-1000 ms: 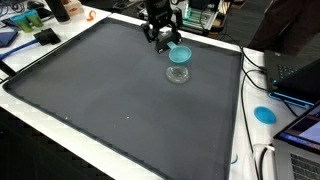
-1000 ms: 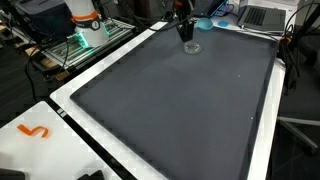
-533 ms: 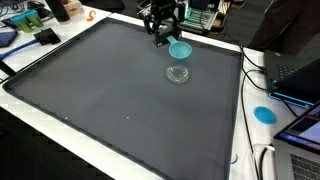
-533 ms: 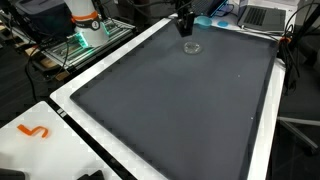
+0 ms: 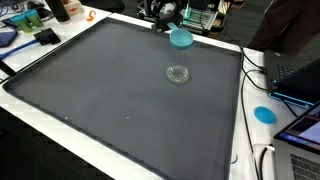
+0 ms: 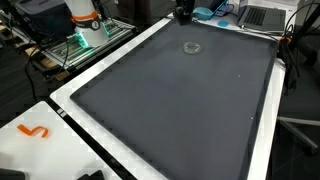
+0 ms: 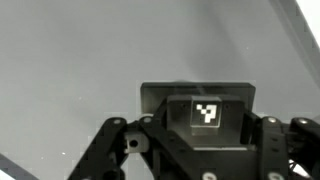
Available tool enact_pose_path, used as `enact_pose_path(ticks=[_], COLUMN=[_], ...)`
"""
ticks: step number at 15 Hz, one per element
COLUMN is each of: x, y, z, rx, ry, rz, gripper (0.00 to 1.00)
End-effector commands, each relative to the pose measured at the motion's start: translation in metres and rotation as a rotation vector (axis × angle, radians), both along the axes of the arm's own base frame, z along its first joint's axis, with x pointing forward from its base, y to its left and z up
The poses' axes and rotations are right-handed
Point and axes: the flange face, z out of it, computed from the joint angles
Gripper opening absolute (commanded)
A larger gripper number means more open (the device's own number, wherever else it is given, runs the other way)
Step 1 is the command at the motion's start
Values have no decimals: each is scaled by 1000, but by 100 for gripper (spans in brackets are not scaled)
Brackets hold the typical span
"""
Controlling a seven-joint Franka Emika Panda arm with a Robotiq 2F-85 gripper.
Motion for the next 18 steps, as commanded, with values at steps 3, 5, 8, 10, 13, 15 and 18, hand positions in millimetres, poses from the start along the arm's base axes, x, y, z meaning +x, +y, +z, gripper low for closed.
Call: enact_pose_path(ticks=[3, 5, 8, 10, 13, 15, 18], x=[-11, -11, -6, -6, -6, -2, -1], y=[7, 8, 8, 8, 9, 9, 13], z=[33, 41, 39, 41, 41, 24, -10], rx=[-67, -74, -48, -50, -50, -101, -112], ry=[-22, -23, -31, -34, -34, 41, 99], rz=[1, -4, -6, -9, -10, 106, 256], gripper=[31, 31, 56, 56, 56, 31, 31])
